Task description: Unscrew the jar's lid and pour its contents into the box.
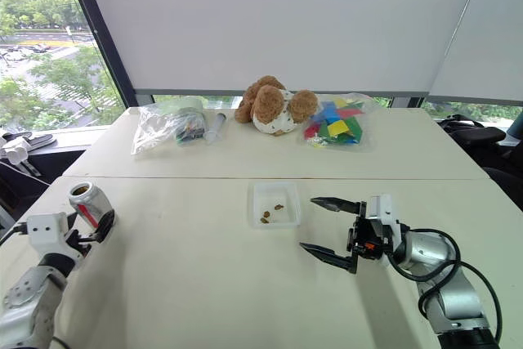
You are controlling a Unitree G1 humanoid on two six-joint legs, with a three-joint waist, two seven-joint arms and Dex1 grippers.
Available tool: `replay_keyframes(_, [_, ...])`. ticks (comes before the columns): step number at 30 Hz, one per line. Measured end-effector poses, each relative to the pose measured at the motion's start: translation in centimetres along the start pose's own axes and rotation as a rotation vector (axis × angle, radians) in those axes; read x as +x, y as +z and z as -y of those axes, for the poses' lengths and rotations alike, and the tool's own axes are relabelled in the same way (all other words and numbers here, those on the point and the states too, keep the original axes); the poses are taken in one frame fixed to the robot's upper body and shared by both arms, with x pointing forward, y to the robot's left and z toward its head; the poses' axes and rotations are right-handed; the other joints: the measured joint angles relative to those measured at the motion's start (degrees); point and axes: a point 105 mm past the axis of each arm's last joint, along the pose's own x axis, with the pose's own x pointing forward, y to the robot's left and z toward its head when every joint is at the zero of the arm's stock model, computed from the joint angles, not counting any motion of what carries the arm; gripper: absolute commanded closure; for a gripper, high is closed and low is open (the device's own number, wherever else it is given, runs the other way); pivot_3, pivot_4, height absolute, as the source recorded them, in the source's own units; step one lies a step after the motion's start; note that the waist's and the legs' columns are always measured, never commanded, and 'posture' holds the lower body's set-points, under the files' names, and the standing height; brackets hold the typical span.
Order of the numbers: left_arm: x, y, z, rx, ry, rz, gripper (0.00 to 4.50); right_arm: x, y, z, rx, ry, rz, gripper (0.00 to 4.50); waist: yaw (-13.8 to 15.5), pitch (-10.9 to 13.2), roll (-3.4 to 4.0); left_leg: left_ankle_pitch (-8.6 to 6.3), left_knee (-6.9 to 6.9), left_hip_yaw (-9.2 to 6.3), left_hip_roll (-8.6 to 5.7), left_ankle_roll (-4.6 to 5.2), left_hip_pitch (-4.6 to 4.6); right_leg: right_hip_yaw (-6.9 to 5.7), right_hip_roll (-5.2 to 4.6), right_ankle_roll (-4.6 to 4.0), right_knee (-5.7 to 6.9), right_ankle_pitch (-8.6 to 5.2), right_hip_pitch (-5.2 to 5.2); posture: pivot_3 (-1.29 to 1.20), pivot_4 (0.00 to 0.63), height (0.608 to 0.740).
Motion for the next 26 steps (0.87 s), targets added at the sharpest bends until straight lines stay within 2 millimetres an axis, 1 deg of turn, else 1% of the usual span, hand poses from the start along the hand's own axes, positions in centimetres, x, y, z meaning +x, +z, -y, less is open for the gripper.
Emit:
replay_keyframes(5, [-2.3, 0.8, -1.4, 0.11, -0.095, -0.063, 0.07, -1.7, 0.1, 1.1, -0.004, -0.036, -0.085, 0.0, 0.1, 0.01, 0.01, -0.01, -0.05, 0.02, 0.04, 0.0, -0.02, 0.0, -0.03, -0.26, -0.11, -0.15, -0.01, 0.0, 0.15, 0.74])
replay_keyframes(8, [-4.0, 1.1, -1.7, 0.215, -0.214, -0.133, 0.07, -3.3, -0.1, 2.1, 0.004, -0.063, -0.156, 0.0, 0.12, 0.01, 0.03, -0.02, -0.12, 0.04, 0.08, 0.02, -0.06, 0.0, -0.05, -0.44, -0.42, -0.24, 0.05, 0.0, 0.15, 0.74])
replay_keyframes(11, [-6.3, 1.5, -2.0, 0.335, -0.361, -0.213, 0.07, -4.8, -0.4, 3.3, 0.017, -0.083, -0.22, 0.0, 0.07, 0.01, 0.05, -0.05, -0.19, 0.11, 0.13, 0.07, -0.12, 0.0, -0.09, -0.51, -0.65, -0.21, 0.04, 0.0, 0.15, 0.74])
replay_keyframes(13, [-7.6, 2.2, -1.1, 0.406, -0.479, -0.235, 0.07, -5.4, 0.1, 4.3, 0.011, -0.092, -0.239, 0.0, 0.05, 0.02, 0.08, -0.07, -0.22, 0.14, 0.13, 0.1, -0.22, 0.09, -0.15, -0.52, -0.72, -0.21, -0.04, 0.0, 0.15, 0.74])
replay_keyframes(15, [-8.8, 3.2, 0.6, 0.473, -0.62, -0.243, 0.07, -6.2, 0.8, 5.1, 0.0, -0.081, -0.273, 0.0, 0.15, 0.01, 0.1, -0.08, -0.24, 0.13, 0.15, 0.12, -0.39, 0.09, -0.17, -0.52, -0.76, -0.21, -0.17, 0.0, 0.15, 0.74])
replay_keyframes(17, [-9.5, 4.0, 2.0, 0.486, -0.712, -0.237, 0.07, -6.8, 1.1, 5.3, 0.001, -0.06, -0.298, 0.0, 0.3, -0.01, 0.13, -0.1, -0.26, 0.09, 0.18, 0.14, -0.46, 0.04, -0.15, -0.52, -0.78, -0.22, -0.2, 0.0, 0.15, 0.74])
replay_keyframes(20, [-9.6, 4.6, 3.4, 0.482, -0.789, -0.225, 0.07, -7.5, 0.7, 5.1, 0.028, -0.033, -0.314, 0.0, 0.17, -0.01, 0.22, -0.09, -0.26, 0.09, 0.2, 0.14, -0.54, -0.01, -0.11, -0.53, -0.77, -0.22, -0.28, 0.0, 0.15, 0.74])
replay_keyframes(22, [-8.7, 5.7, 4.1, 0.468, -0.803, -0.178, 0.07, -7.7, 0.5, 5.0, 0.034, -0.017, -0.325, 0.0, 0.12, 0.0, 0.25, -0.09, -0.23, 0.1, 0.21, 0.15, -0.54, -0.04, -0.08, -0.54, -0.74, -0.2, -0.3, 0.0, 0.15, 0.74])
replay_keyframes(26, [-7.3, 7.1, 6.0, 0.44, -0.854, -0.111, 0.07, -7.4, 1.0, 5.2, 0.013, 0.006, -0.321, 0.0, -0.04, -0.01, 0.27, -0.09, -0.22, 0.13, 0.21, 0.15, -0.53, -0.1, -0.03, -0.51, -0.73, -0.19, -0.3, 0.0, 0.15, 0.74])
